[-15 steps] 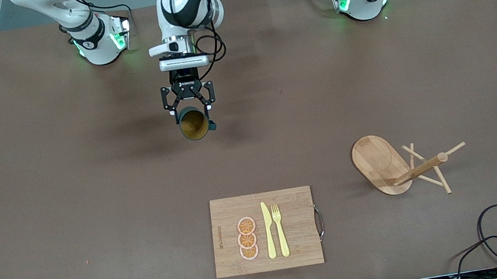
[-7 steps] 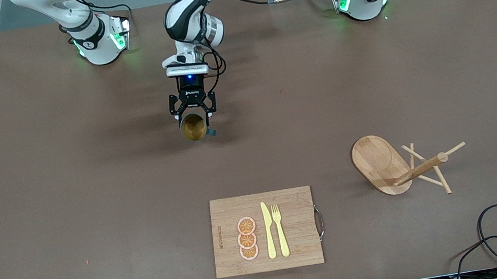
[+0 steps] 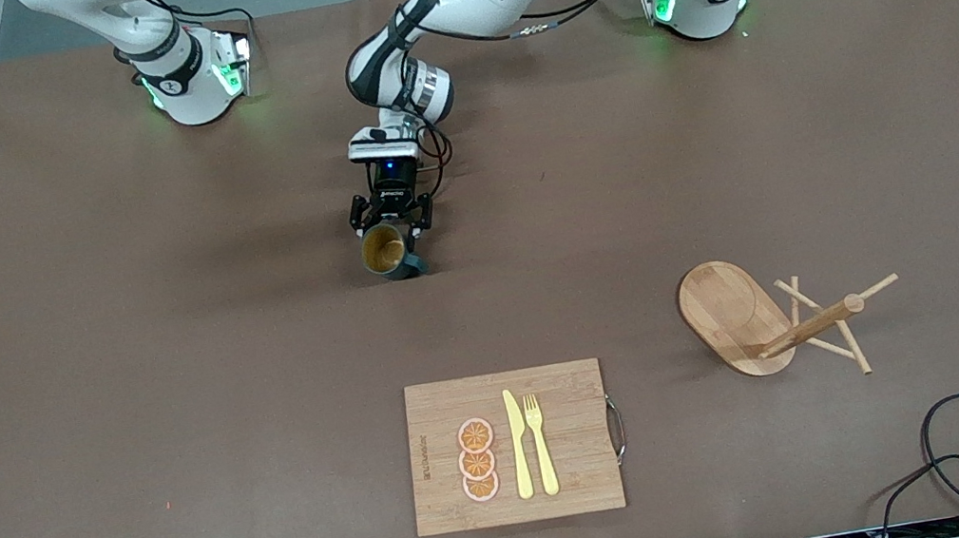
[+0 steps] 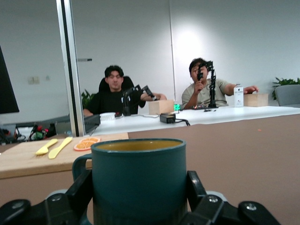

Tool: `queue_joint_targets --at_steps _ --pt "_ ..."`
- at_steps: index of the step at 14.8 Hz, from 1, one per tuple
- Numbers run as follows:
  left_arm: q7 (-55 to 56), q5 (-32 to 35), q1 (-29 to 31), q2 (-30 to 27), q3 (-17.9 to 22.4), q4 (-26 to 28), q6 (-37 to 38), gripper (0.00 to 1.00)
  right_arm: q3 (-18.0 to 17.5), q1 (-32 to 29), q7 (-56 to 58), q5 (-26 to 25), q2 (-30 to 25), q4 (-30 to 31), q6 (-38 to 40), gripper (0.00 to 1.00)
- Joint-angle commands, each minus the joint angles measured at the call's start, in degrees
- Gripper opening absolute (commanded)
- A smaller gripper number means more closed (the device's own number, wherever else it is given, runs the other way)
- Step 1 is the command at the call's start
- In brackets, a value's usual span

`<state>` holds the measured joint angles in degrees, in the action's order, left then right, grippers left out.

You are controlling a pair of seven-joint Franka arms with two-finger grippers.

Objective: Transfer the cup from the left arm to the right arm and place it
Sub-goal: 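Lower the mug with the left gripper while the right gripper approaches, then grasp the mug with the right gripper while the left gripper releases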

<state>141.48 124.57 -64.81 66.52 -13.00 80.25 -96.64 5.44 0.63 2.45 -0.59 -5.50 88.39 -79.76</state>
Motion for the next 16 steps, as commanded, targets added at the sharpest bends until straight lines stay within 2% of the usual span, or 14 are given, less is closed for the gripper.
queue_joint_targets --at_steps 1,2,3,4,5,6,8,11,14,16 --pt "-0.94 0.24 -0.93 1.68 0.61 -1.42 -0.13 0.52 0.01 -0.27 -0.87 -0.46 -0.30 0.03 0.31 1.00" --pt "-0.94 0.15 -0.94 1.68 0.52 -1.42 -0.13 0.53 0.09 -0.36 -0.79 -0.46 -0.30 0.12 0.31 1.00" --pt "-0.94 -0.20 -0.94 1.33 0.35 -1.42 -0.13 0.59 0.09 -0.36 -0.70 -0.46 0.14 0.12 0.39 1.00" --pt "-1.46 -0.55 -1.02 0.90 0.00 -1.42 -0.13 0.88 0.18 -0.45 -0.52 -0.46 0.32 0.12 0.31 1.00" --pt "-1.82 -0.82 -1.11 0.72 -0.36 -1.42 -0.13 1.00 0.18 -0.80 -0.61 -0.46 0.84 0.21 0.13 1.00" --pt "-2.95 -3.08 -1.02 0.02 -2.19 -1.50 -0.22 1.00 0.18 -1.32 -0.52 -0.55 1.98 0.12 -0.22 1.00" --pt "-6.37 -11.93 -0.76 -1.91 -4.92 -1.77 -0.22 1.00 0.18 -2.12 -0.52 -0.55 5.83 0.12 -0.57 1.00" --pt "-6.83 -18.37 0.37 -4.29 -6.42 -1.86 -1.88 1.00 0.18 -4.40 0.01 -0.55 11.63 -0.14 -2.49 1.00" --pt "-8.15 -25.67 4.50 -8.50 -10.54 -1.77 -5.65 1.00 0.18 -4.41 -0.87 -2.12 13.94 -0.94 -3.91 1.00" --pt "-10.59 -31.02 9.50 -10.96 -15.27 -1.77 -8.38 1.00 0.18 -4.23 -8.29 -1.96 14.20 -0.68 -4.79 1.00"
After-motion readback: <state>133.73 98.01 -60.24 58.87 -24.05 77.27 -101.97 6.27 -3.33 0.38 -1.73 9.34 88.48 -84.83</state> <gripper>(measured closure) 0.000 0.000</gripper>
